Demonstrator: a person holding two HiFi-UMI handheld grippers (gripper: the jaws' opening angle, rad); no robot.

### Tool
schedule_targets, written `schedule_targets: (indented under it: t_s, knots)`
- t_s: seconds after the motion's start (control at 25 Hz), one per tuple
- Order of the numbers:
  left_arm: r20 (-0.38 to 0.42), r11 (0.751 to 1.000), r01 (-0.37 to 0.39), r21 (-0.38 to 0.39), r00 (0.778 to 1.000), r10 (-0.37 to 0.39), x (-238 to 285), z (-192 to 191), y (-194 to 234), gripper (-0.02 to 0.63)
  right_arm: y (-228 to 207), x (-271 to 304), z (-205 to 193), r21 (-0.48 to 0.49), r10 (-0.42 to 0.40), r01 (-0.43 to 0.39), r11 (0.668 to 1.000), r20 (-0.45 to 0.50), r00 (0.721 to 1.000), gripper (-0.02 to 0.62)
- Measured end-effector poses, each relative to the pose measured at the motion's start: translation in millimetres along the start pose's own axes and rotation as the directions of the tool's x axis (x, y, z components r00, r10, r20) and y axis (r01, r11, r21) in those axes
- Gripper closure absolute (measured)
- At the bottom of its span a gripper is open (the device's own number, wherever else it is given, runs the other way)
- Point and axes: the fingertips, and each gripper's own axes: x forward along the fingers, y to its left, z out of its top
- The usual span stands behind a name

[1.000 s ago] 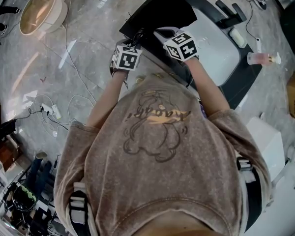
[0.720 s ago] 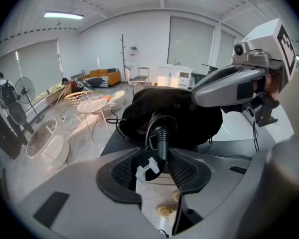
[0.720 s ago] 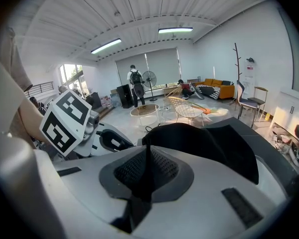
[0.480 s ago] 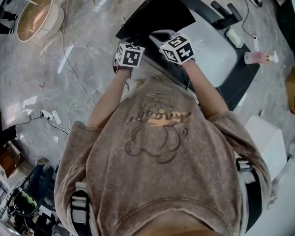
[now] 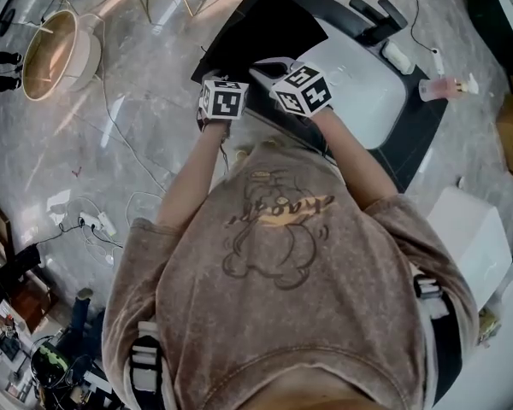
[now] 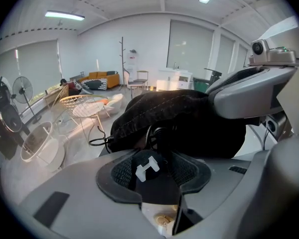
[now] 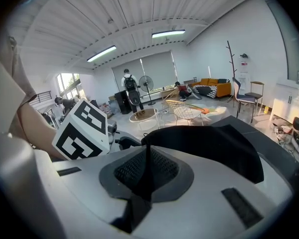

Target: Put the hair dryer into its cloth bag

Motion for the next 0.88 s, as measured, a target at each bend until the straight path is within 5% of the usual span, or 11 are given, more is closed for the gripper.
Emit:
schedule_targets:
  t_s: [0.88]
  knots:
    - [0.118,0.996,0.063,-0.061,0.991,-0.055,36,39,-2,0.43,-11,0,1,0.044,-0.04,0.041,0.998,-0.011,0.999,0.575]
